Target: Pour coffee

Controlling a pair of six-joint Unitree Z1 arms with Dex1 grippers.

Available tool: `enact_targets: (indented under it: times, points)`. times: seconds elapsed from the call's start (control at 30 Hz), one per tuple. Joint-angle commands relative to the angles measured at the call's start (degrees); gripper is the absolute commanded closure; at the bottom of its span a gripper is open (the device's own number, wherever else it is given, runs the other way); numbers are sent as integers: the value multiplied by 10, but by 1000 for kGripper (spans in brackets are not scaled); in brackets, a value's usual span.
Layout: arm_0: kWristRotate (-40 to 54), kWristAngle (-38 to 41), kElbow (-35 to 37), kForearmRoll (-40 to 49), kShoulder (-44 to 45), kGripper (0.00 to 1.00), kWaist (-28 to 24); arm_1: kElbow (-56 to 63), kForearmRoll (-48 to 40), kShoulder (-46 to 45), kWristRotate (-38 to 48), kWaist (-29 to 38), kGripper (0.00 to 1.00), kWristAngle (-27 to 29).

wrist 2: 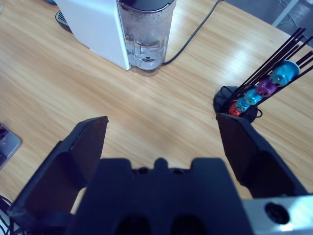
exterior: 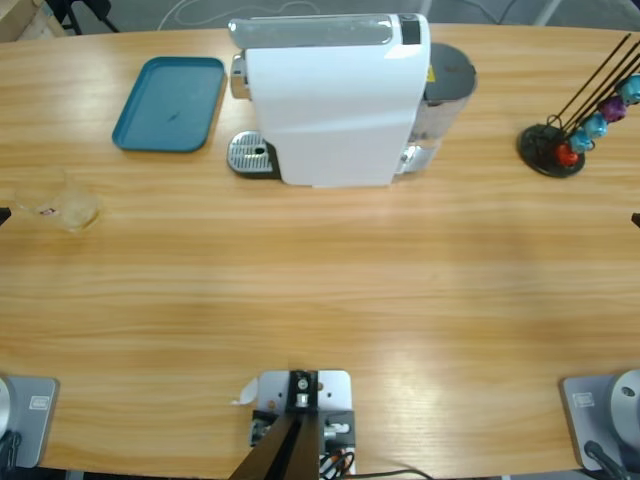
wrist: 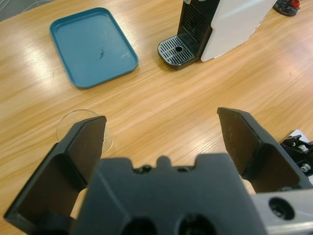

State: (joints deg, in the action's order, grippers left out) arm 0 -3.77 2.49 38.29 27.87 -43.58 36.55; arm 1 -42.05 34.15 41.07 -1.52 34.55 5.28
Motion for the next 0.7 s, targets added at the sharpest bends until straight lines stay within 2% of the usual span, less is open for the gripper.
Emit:
enact_targets:
  times: [0.03,0.3,0.5,0.7]
  points:
    - [-5,4,-19,-6,-12,0,-2,5,-1,0,1,2,0,-2]
    - [-27,-3,-6,-5,-44,0,-3,5,-1,0,1,2,0,-2]
    - [-83,0,114,0,-170,0,-7,5,-1,4,1,2,0,-3]
    - [-151,47,222,-18,-333,0,-16,2,-1,12,1,2,0,-2]
